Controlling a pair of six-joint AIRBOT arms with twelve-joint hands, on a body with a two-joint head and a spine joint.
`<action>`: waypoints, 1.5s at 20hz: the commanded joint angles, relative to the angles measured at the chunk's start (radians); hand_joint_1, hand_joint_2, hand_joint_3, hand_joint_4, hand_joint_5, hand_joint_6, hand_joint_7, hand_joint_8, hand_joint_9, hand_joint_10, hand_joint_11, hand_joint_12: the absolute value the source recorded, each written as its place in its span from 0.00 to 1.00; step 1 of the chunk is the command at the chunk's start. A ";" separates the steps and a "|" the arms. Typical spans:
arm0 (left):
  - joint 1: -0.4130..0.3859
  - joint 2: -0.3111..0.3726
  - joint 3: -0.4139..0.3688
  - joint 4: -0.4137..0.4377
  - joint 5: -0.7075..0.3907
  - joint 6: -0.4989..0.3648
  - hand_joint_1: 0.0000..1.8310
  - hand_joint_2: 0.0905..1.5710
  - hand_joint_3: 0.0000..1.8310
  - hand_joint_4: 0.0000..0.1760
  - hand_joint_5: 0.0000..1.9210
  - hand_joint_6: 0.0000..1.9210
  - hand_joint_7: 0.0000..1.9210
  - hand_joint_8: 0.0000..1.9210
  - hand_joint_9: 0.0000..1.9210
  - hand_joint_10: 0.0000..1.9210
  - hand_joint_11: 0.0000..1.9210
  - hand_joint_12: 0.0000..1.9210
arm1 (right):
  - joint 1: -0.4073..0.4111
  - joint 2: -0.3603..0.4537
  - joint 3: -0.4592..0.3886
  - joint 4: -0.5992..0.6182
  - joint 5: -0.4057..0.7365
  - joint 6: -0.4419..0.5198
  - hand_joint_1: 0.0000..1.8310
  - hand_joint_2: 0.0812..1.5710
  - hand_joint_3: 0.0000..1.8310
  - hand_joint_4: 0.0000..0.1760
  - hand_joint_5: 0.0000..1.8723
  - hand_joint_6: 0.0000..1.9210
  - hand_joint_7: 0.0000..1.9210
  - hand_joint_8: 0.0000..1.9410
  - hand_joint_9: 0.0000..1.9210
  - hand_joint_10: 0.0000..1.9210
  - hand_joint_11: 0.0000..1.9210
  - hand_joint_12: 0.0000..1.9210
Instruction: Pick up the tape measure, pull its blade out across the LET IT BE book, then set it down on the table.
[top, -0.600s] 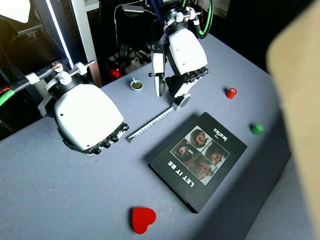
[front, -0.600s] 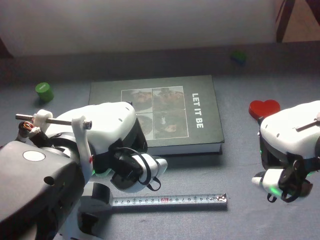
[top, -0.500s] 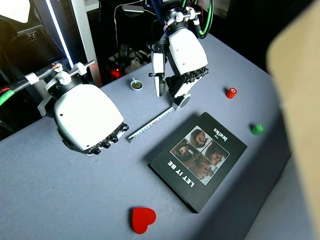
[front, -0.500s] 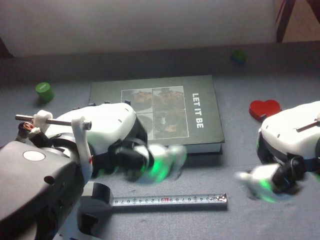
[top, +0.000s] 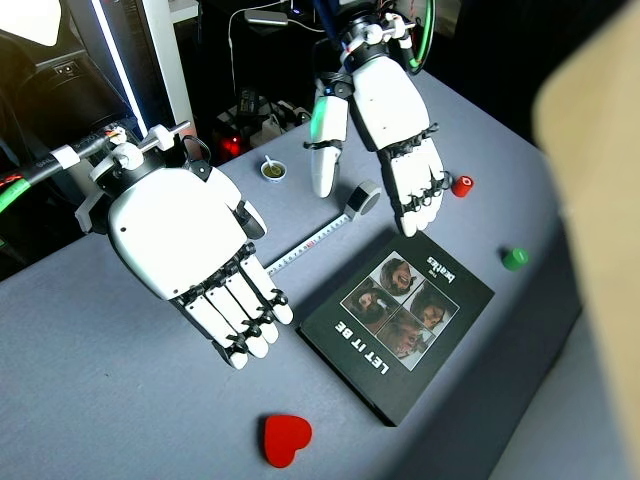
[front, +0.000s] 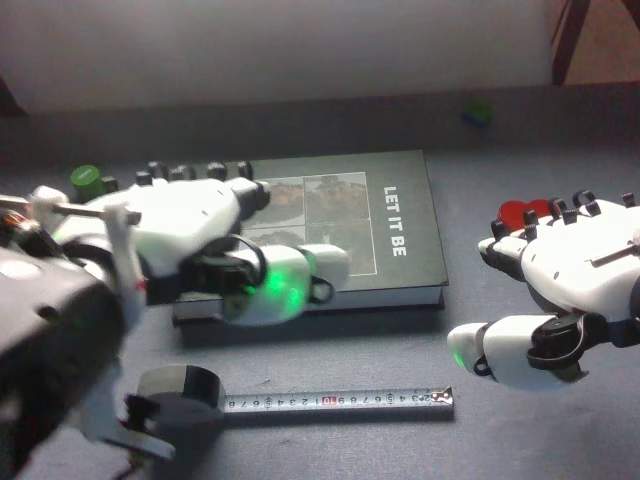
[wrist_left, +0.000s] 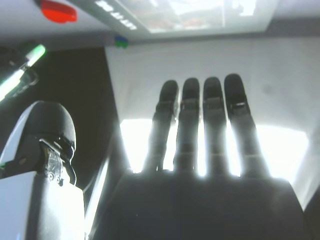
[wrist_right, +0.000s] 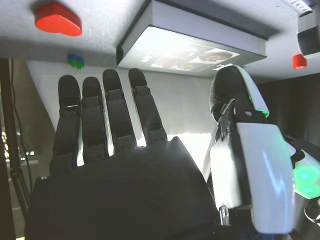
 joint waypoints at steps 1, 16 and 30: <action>-0.016 0.017 0.005 0.081 0.022 0.013 0.05 0.68 0.00 0.00 0.09 0.00 0.09 0.00 0.09 0.00 0.00 0.27 | 0.010 0.004 -0.006 -0.073 -0.007 0.003 0.01 0.75 0.00 0.19 0.08 0.00 0.09 0.00 0.07 0.00 0.00 0.36; 0.065 0.280 0.147 0.962 0.686 -0.942 0.47 0.67 0.00 0.00 0.29 0.00 0.29 0.00 0.26 0.00 0.12 0.33 | -0.008 0.019 -0.094 -0.294 -0.057 0.025 0.05 0.74 0.00 0.09 0.09 0.00 0.13 0.00 0.09 0.00 0.00 0.37; 0.603 0.098 0.266 1.401 -0.061 -1.817 0.57 0.70 0.00 0.00 0.36 0.00 0.38 0.00 0.37 0.00 0.28 0.24 | 0.031 0.020 -0.099 -0.235 -0.061 -0.117 0.06 0.76 0.00 0.00 0.13 0.00 0.17 0.00 0.14 0.00 0.00 0.45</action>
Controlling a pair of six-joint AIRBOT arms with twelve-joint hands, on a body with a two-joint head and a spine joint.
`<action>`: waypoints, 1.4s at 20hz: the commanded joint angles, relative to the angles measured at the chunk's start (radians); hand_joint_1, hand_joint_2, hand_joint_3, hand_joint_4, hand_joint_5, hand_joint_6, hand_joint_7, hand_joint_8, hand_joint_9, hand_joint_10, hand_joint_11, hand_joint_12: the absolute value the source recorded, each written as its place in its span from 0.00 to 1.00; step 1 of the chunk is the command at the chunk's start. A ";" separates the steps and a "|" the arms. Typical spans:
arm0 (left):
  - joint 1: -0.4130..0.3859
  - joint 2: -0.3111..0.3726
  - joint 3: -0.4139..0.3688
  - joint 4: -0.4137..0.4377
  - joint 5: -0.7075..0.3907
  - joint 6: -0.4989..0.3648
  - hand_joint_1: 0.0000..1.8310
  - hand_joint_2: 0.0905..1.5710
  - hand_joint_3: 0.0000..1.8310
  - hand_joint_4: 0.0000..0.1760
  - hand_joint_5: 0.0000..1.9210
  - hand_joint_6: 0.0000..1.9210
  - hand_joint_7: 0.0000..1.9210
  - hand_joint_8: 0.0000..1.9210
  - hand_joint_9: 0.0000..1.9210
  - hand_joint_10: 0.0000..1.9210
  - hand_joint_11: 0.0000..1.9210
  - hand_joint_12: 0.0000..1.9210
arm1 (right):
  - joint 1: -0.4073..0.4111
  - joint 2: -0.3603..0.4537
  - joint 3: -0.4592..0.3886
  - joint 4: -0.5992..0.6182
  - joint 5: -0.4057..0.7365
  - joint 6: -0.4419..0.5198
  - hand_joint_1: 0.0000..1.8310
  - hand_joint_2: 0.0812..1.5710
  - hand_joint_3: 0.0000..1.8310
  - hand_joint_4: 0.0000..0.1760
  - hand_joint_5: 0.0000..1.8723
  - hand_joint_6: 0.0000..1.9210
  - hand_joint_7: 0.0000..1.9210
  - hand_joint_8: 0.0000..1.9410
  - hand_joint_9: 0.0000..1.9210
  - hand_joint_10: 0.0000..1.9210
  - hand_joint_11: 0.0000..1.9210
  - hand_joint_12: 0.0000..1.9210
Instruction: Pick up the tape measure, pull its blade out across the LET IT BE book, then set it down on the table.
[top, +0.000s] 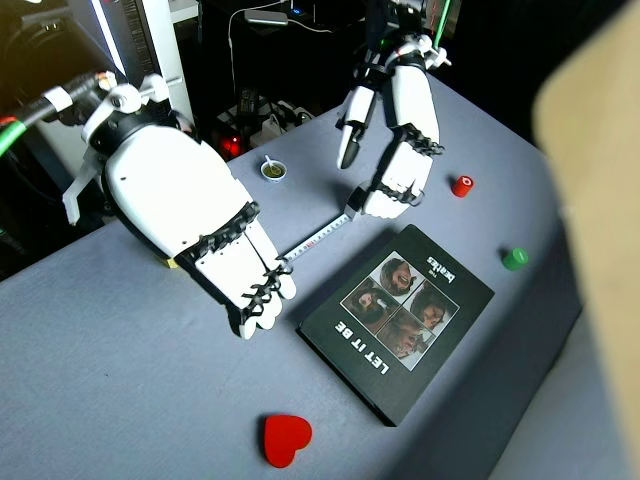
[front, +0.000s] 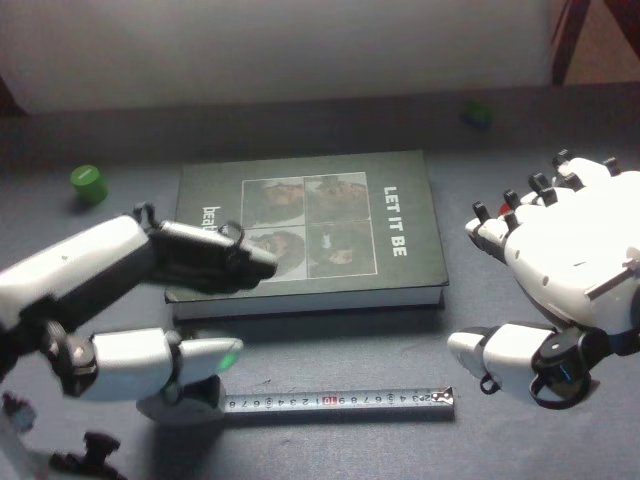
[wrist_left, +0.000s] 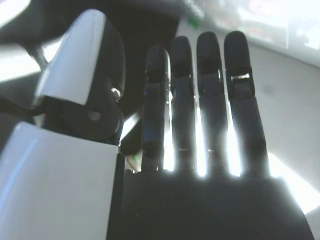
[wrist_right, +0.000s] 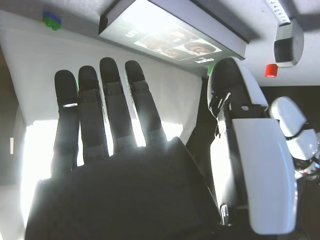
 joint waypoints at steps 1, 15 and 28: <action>0.007 -0.012 0.007 -0.006 -0.178 -0.024 0.57 0.70 0.00 0.00 0.36 0.00 0.38 0.00 0.37 0.00 0.28 0.24 | 0.009 0.004 -0.004 -0.075 -0.021 -0.003 0.06 0.76 0.00 0.01 0.13 0.00 0.17 0.00 0.14 0.00 0.00 0.45; 0.177 -0.063 0.062 -0.031 -0.278 -0.066 0.58 0.70 0.00 0.00 0.38 0.00 0.40 0.00 0.37 0.00 0.28 0.23 | -0.035 -0.011 -0.011 -0.003 0.005 0.045 0.07 0.76 0.00 0.00 0.14 0.00 0.17 0.00 0.16 0.00 0.00 0.49; 0.178 -0.080 0.092 -0.001 -0.278 -0.006 0.60 0.70 0.00 0.00 0.40 0.01 0.42 0.00 0.38 0.00 0.30 0.24 | -0.032 -0.024 -0.008 -0.003 -0.011 0.018 0.06 0.76 0.00 0.00 0.15 0.00 0.18 0.00 0.17 0.00 0.00 0.50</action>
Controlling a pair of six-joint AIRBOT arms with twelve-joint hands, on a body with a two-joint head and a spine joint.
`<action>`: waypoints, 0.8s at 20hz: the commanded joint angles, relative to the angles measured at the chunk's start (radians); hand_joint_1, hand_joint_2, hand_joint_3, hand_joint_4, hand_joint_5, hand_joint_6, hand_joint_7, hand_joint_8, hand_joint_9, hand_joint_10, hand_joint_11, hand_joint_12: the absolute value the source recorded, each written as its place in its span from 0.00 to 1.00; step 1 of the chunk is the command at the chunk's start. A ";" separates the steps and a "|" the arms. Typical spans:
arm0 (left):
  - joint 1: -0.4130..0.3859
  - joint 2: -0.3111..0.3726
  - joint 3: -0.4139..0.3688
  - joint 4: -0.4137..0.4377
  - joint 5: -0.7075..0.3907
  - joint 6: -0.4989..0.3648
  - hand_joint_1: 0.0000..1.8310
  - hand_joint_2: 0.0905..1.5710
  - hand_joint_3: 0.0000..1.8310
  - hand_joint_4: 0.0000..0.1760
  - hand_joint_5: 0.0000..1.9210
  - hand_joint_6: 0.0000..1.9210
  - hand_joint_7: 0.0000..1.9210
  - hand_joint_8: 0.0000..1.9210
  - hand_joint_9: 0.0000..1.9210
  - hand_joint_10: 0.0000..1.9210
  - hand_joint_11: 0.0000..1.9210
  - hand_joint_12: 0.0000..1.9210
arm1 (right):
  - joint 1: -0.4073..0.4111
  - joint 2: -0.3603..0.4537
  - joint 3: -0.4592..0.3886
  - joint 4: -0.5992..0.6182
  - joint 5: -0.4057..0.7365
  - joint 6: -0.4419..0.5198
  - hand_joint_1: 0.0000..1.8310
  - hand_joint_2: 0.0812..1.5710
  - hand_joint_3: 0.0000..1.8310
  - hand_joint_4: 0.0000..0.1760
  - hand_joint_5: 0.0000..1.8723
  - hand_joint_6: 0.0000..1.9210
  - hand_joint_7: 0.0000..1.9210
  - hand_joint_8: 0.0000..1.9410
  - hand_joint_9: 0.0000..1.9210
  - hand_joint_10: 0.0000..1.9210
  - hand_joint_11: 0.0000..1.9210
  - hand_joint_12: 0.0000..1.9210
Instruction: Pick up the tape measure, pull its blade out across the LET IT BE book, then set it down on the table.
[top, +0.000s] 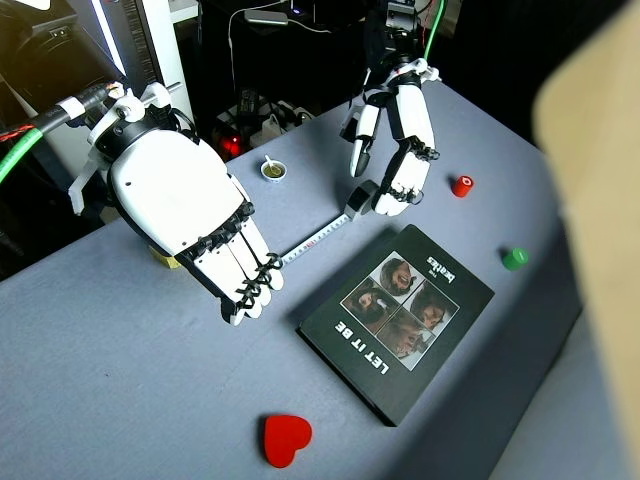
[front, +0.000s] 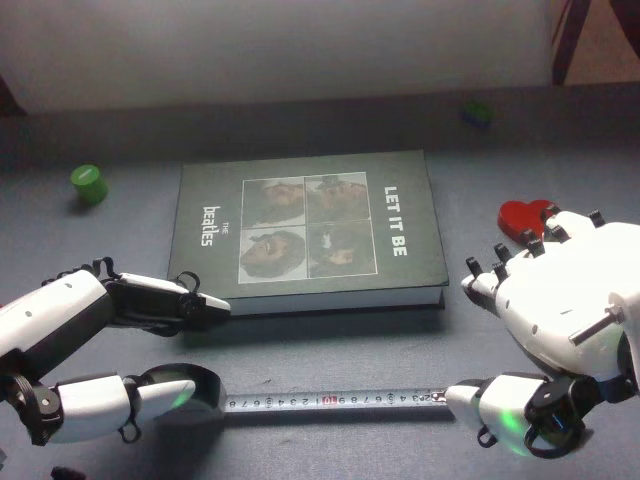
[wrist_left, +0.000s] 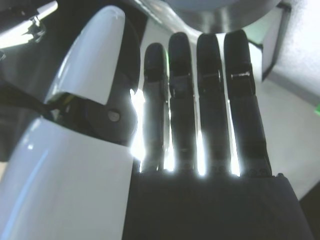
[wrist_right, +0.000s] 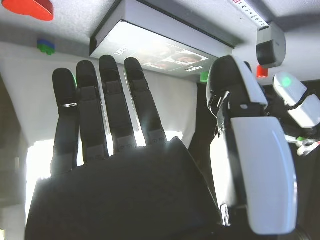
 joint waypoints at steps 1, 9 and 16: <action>-0.006 -0.006 0.006 0.006 -0.116 0.001 0.61 0.70 0.00 0.00 0.40 0.01 0.42 0.00 0.38 0.00 0.31 0.24 | 0.006 0.001 -0.001 -0.065 -0.025 0.023 0.06 0.76 0.00 0.00 0.15 0.00 0.18 0.00 0.17 0.00 0.00 0.50; -0.003 -0.017 0.017 -0.007 -0.115 0.036 0.62 0.70 0.00 0.00 0.41 0.00 0.42 0.00 0.39 0.00 0.32 0.22 | -0.021 -0.007 0.003 -0.176 0.021 0.068 0.06 0.77 0.00 0.00 0.15 0.00 0.19 0.00 0.17 0.00 0.00 0.53; 0.005 -0.026 0.019 -0.012 -0.108 0.062 0.62 0.71 0.00 0.00 0.41 0.00 0.43 0.00 0.40 0.00 0.32 0.22 | -0.019 -0.007 0.007 -0.176 -0.059 0.267 0.06 0.77 0.00 0.00 0.16 0.00 0.20 0.00 0.19 0.00 0.00 0.54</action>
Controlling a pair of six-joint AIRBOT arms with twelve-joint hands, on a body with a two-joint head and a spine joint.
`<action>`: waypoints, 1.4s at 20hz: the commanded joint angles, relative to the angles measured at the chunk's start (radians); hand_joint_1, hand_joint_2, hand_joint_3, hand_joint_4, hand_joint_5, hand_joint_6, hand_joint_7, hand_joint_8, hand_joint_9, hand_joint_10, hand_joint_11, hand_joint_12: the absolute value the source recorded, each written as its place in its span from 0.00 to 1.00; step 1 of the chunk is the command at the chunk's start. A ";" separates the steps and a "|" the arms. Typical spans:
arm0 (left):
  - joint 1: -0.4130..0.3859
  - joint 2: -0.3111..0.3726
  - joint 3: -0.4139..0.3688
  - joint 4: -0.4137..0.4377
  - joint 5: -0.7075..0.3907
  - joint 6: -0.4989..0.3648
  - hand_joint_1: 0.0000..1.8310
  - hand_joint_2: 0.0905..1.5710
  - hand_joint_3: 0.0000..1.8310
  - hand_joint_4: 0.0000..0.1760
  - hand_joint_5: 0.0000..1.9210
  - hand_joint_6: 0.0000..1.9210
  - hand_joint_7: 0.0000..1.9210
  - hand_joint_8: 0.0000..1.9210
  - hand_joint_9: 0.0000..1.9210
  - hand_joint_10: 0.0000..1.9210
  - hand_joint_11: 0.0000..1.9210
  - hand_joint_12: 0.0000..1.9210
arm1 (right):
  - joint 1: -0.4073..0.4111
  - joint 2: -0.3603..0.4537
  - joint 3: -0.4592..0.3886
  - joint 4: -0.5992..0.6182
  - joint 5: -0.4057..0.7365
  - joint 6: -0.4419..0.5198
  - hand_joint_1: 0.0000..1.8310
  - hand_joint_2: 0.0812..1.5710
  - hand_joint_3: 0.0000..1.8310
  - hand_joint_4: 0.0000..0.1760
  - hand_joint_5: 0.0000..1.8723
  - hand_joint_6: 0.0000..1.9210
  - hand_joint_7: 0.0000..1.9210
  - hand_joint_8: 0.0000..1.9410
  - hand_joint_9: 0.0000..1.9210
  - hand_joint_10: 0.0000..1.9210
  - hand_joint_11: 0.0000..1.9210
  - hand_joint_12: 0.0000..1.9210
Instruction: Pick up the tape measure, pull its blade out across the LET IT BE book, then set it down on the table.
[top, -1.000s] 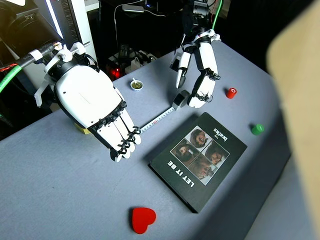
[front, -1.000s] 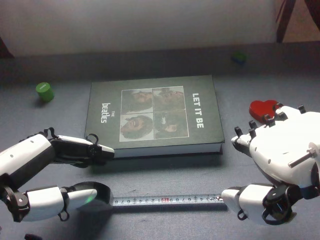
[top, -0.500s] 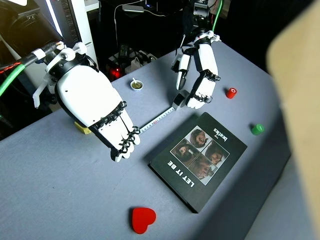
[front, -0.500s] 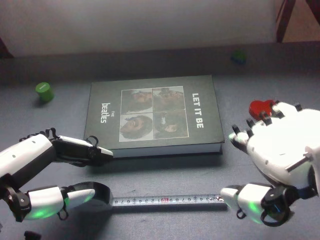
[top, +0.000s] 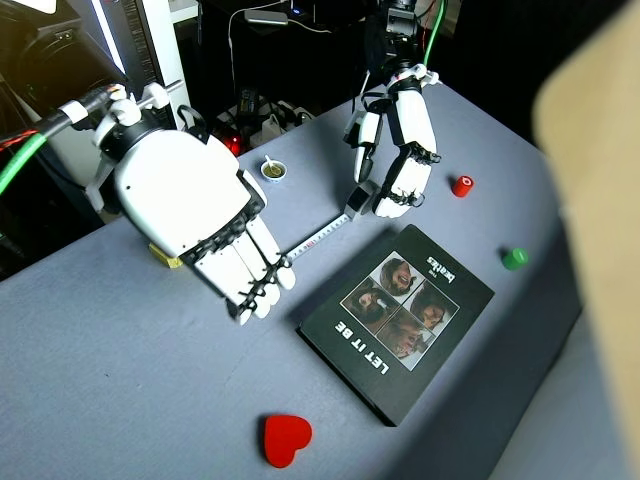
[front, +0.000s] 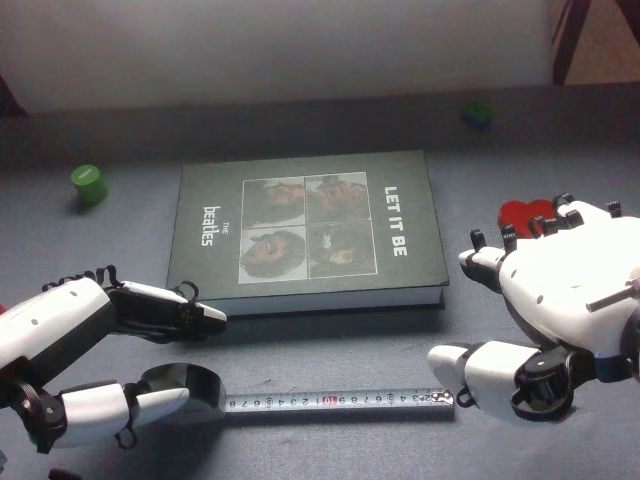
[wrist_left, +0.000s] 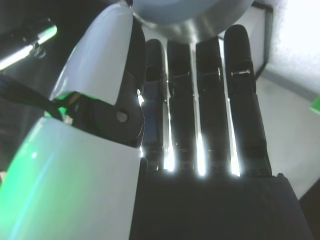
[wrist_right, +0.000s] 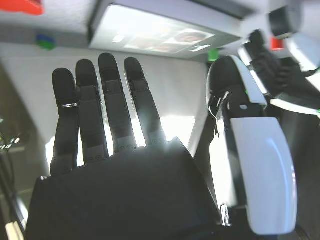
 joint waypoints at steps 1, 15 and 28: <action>-0.002 -0.006 0.005 0.005 -0.108 -0.002 0.62 0.71 0.00 0.00 0.41 0.00 0.43 0.00 0.40 0.00 0.32 0.22 | 0.006 0.000 -0.001 -0.088 -0.018 0.044 0.06 0.77 0.00 0.00 0.16 0.00 0.20 0.00 0.19 0.00 0.00 0.54; 0.022 -0.024 0.015 0.006 -0.090 0.046 0.63 0.71 0.00 0.00 0.42 0.00 0.44 0.00 0.41 0.00 0.33 0.21 | -0.002 -0.003 -0.002 -0.133 -0.057 0.193 0.06 0.77 0.00 0.00 0.16 0.00 0.19 0.00 0.18 0.00 0.00 0.53; 0.010 -0.036 0.017 0.017 -0.026 0.140 0.63 0.71 0.00 0.00 0.41 0.00 0.45 0.00 0.42 0.00 0.34 0.21 | -0.034 -0.019 -0.013 -0.189 -0.091 0.376 0.06 0.77 0.00 0.00 0.17 0.01 0.20 0.00 0.18 0.01 0.00 0.54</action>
